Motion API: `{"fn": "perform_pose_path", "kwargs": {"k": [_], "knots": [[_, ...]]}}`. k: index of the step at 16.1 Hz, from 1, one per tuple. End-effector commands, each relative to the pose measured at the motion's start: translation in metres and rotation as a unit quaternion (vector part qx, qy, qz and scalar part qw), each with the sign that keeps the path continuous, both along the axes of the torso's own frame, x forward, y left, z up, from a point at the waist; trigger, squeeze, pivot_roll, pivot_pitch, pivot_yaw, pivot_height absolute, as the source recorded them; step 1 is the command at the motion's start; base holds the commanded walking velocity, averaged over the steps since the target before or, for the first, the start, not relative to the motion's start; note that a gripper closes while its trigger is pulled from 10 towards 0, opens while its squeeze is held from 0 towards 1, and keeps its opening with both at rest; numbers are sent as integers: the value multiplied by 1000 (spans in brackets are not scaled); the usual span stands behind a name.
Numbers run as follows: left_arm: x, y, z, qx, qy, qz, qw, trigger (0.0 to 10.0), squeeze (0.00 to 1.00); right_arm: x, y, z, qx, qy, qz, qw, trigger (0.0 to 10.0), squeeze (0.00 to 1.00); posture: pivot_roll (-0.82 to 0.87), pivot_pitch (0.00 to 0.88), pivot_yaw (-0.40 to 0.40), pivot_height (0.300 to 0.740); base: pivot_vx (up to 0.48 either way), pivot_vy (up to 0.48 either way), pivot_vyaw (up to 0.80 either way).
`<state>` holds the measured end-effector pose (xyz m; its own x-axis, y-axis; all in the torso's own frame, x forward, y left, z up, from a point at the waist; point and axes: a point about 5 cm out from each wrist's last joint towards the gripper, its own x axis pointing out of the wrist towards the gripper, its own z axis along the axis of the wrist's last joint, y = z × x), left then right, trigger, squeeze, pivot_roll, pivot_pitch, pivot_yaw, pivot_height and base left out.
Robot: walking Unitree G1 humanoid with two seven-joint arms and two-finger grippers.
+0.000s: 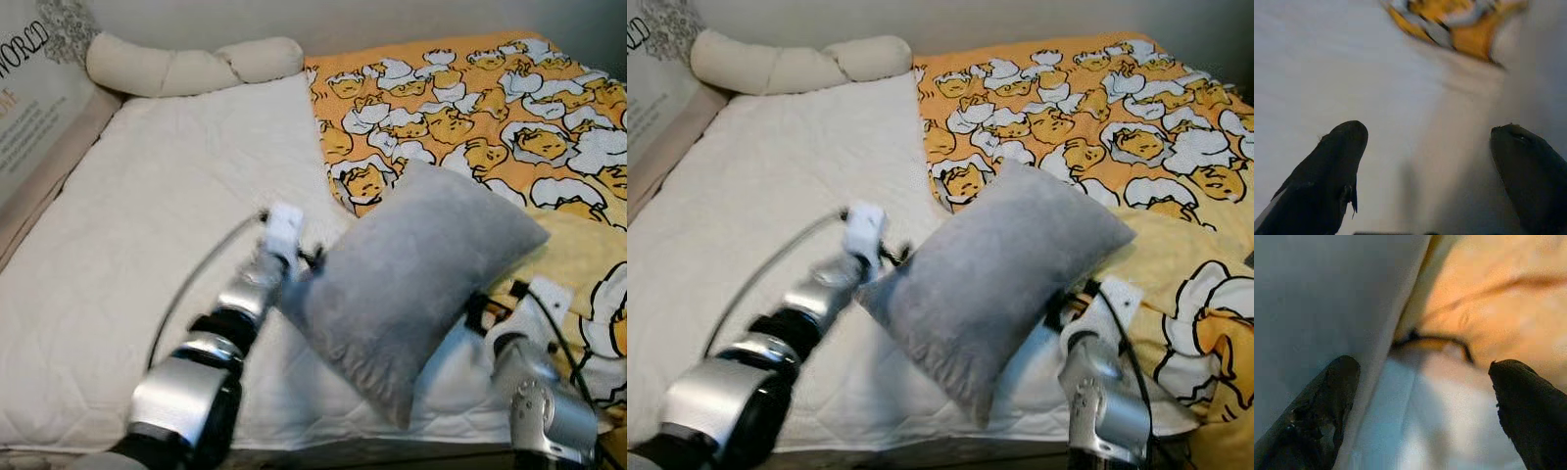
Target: Clean up the room
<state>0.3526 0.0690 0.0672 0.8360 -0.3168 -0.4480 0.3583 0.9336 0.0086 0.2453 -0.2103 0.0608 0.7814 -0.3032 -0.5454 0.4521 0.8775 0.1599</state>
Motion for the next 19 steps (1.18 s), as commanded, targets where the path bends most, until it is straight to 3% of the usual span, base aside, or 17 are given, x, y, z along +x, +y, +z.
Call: {"fn": "perform_pose_path", "kwargs": {"k": [1, 3, 5, 6, 8, 9, 10, 11, 12, 13, 16, 19], "knots": [[-7, -20, -3, -27, 12, -51, 998, 10000, 0, 6, 20, -1, 24, -3, 49, 998, 10000, 0, -244, 0, 151, 740, 0, 0, 0], [-21, -46, -8, -72, 36, -135, 988, 10000, 0, 13, 39, -5, 42, 3, 114, 993, 10000, 0, -233, 0, 145, 740, 0, 0, 0], [-31, -54, -14, -65, 50, -197, 977, 10000, 0, 23, 52, -7, 33, 4, 178, 983, 10000, 0, -214, 0, 136, 740, 0, 0, 0], [-32, -51, -16, -78, 57, -211, 973, 10000, 0, 36, 60, -5, 28, -6, 213, 977, 10000, 0, -202, 0, 130, 740, 0, 0, 0], [-29, -31, -16, -88, 59, -227, 968, 10000, 0, 57, 77, 10, 37, -46, 263, 963, 10000, 0, -176, 0, 111, 740, 0, 0, 0], [-28, -26, -16, -89, 58, -231, 967, 10000, 0, 61, 80, 13, 39, -55, 272, 960, 10000, 0, -170, 0, 108, 740, 0, 0, 0], [-25, -10, -15, -91, 50, -226, 969, 10000, 0, 67, 89, 22, 44, -74, 301, 950, 10000, 0, -154, 0, 96, 740, 0, 0, 0], [-25, -10, -15, -91, 50, -226, 969, 10000, 0, 67, 89, 22, 44, -74, 301, 950, 10000, 0, -154, 0, 96, 740, 0, 0, 0], [-19, 28, -9, -102, 34, -210, 972, 10000, 0, 78, 105, 34, 41, -104, 372, 922, 10000, 0, -125, 0, 77, 740, 0, 0, 0], [-21, 46, -4, -103, 23, -213, 971, 10000, 0, 81, 110, 37, 41, -113, 399, 909, 10000, 0, -113, 0, 69, 740, 0, 0, 0], [-39, 63, 8, -105, 2, -231, 967, 10000, 0, 79, 104, 35, 51, -99, 409, 906, 10000, 0, -82, 0, 51, 740, 0, 0, 0], [-47, 65, 20, -102, -15, -233, 967, 10000, 0, 71, 93, 24, 50, -65, 419, 904, 10000, 0, -79, 0, 50, 740, 0, 0, 0]]}}
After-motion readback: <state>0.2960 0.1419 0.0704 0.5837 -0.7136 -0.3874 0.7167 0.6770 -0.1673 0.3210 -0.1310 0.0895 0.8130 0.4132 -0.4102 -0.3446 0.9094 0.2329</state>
